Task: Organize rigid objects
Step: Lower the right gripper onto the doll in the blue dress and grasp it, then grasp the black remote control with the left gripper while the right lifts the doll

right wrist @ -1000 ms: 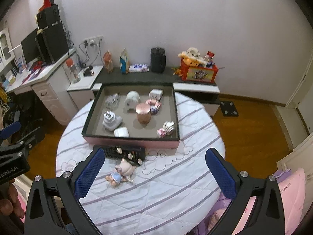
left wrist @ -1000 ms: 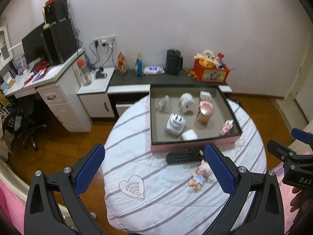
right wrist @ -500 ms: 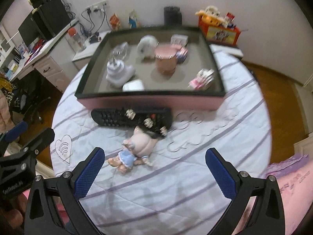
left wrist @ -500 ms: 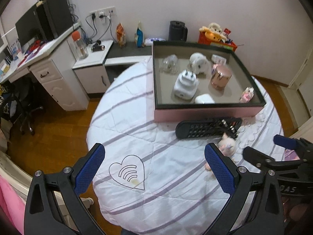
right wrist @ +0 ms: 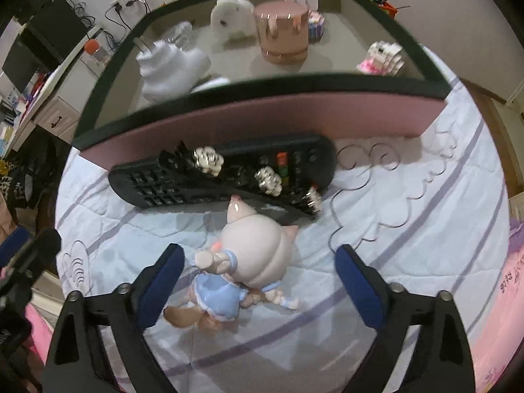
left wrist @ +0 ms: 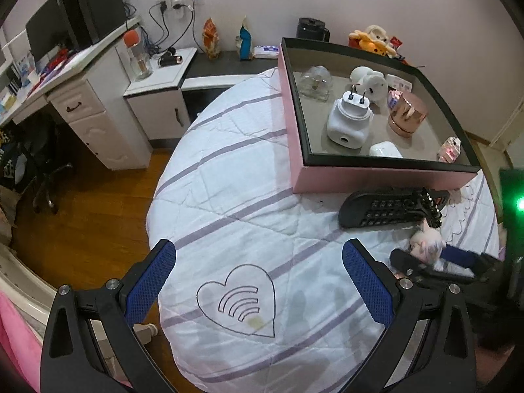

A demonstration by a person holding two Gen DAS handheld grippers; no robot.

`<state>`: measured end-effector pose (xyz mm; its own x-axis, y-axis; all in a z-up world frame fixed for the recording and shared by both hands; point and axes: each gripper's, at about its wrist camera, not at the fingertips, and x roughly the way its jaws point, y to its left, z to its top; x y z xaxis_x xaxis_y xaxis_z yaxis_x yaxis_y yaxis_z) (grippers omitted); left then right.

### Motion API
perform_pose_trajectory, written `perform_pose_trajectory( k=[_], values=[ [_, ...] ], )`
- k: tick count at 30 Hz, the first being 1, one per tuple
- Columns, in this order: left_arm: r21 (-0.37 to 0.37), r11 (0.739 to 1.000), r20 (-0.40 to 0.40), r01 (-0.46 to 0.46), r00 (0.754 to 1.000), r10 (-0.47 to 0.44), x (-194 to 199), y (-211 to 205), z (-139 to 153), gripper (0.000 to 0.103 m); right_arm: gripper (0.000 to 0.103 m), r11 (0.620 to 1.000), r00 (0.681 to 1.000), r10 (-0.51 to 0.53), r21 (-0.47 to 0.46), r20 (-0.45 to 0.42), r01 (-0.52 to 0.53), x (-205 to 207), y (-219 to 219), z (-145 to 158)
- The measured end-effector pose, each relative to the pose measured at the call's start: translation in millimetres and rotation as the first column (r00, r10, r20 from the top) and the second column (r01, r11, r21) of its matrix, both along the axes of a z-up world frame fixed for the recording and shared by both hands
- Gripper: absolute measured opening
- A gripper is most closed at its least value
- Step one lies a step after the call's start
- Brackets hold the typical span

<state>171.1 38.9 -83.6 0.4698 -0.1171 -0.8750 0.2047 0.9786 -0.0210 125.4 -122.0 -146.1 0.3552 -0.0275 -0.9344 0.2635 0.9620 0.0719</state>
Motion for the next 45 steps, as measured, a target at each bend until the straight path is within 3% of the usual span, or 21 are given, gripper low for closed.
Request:
perform_pose_trajectory(
  k=[4, 5, 6, 21, 30, 39, 42, 45],
  values=[
    [-0.009, 1.000, -0.002, 0.009, 1.000, -0.009, 5, -5, 3, 0.103, 0.068, 0.999, 0.999, 0.030, -0.044, 0.024, -0.029, -3, 7, 3],
    [-0.013, 1.000, -0.003, 0.012, 1.000, -0.012, 6, -7, 4, 0.103, 0.057, 0.998, 0.999, 0.041, -0.046, 0.021, -0.040, -5, 7, 4],
    [-0.017, 1.000, -0.005, 0.015, 1.000, -0.015, 7, -9, 4, 0.103, 0.056, 0.998, 0.998, 0.055, -0.044, 0.016, -0.054, -6, 7, 5],
    [-0.092, 0.992, -0.043, 0.087, 0.995, -0.092, -5, -92, 6, 0.103, 0.056, 0.992, 0.992, 0.123, -0.026, -0.017, -0.123, -49, -57, 37],
    [-0.088, 0.993, -0.084, 0.075, 0.993, -0.083, -3, -145, -14, 0.103, 0.056, 0.989, 0.990, 0.141, -0.045, -0.002, -0.141, -47, -107, 53],
    [-0.090, 0.996, -0.158, -0.019, 0.987, 0.004, 10, -158, -46, 0.103, 0.056, 0.988, 0.989, 0.150, -0.039, -0.010, -0.151, -35, -130, 50],
    [-0.126, 0.991, -0.147, -0.045, 0.989, 0.026, 8, -154, -51, 0.103, 0.056, 0.987, 0.987, 0.158, -0.035, -0.013, -0.158, -30, -131, 48],
    [-0.128, 0.991, -0.130, -0.034, 0.991, 0.017, 3, -151, -52, 0.094, 0.056, 0.986, 0.987, 0.163, -0.030, -0.016, -0.163, -25, -129, 47]
  ],
)
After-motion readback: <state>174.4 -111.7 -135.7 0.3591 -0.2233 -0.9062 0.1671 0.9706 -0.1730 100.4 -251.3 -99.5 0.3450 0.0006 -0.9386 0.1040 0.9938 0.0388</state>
